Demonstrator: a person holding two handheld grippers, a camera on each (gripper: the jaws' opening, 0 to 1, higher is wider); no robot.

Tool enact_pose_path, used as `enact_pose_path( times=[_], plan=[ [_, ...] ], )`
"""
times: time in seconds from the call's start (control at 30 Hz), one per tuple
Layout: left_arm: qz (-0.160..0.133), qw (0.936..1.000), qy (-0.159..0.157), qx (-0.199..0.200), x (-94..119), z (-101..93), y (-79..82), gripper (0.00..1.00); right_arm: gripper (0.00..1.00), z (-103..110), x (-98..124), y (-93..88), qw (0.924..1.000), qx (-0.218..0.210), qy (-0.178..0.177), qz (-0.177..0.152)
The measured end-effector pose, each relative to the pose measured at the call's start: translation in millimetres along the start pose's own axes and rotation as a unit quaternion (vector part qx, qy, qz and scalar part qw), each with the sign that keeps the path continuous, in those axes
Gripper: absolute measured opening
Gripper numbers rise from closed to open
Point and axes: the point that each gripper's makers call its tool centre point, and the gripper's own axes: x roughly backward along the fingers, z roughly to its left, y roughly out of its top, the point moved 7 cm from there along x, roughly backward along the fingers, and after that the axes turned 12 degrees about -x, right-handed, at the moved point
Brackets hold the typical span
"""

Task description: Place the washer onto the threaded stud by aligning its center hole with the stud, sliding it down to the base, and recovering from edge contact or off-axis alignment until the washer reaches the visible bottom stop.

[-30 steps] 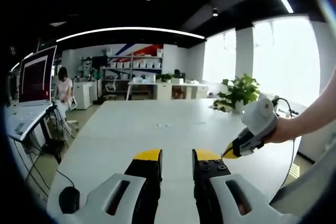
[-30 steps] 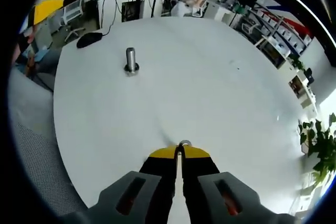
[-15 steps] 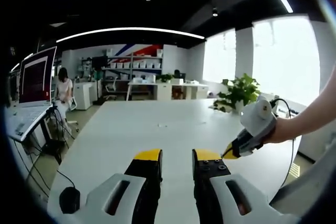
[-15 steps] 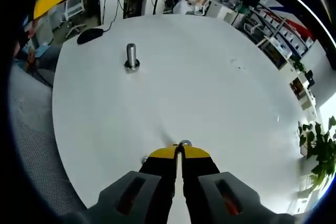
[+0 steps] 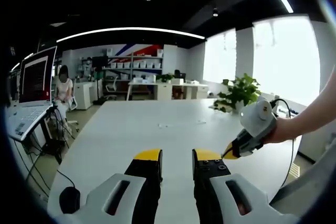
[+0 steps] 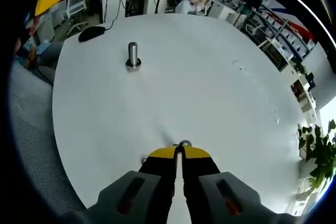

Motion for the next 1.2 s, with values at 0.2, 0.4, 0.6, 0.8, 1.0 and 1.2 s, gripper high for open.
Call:
enact_pose_path(
  times=[0.2, 0.4, 0.6, 0.8, 1.0, 1.2],
  plan=[
    [0.000, 1.0000, 0.000, 0.001, -0.3, 0.4, -0.3, 0.21, 0.07, -0.7, -0.6, -0.4, 1.0000, -0.001, 0.000, 0.003],
    [0.000, 1.0000, 0.000, 0.002, -0.5, 0.6, -0.3, 0.21, 0.07, -0.5, -0.9, 0.2, 1.0000, 0.000, 0.001, 0.001],
    [0.000, 1.0000, 0.000, 0.003, -0.5, 0.9, -0.4, 0.21, 0.07, -1.2, -1.3, 2.2, 1.0000, 0.005, 0.000, 0.001],
    [0.001, 1.0000, 0.001, 0.004, -0.1, 0.8, -0.7, 0.21, 0.08, -1.4, -2.8, 4.3, 1.0000, 0.008, 0.002, 0.001],
    [0.002, 1.0000, 0.000, 0.004, -0.3, 0.4, -0.7, 0.21, 0.09, -1.1, -3.7, 6.0, 0.9999, 0.014, 0.005, 0.000],
    [0.003, 1.0000, -0.001, 0.005, -0.9, 0.5, -1.3, 0.21, 0.10, -3.4, -3.4, 6.4, 0.9999, 0.010, 0.008, -0.004]
  ],
)
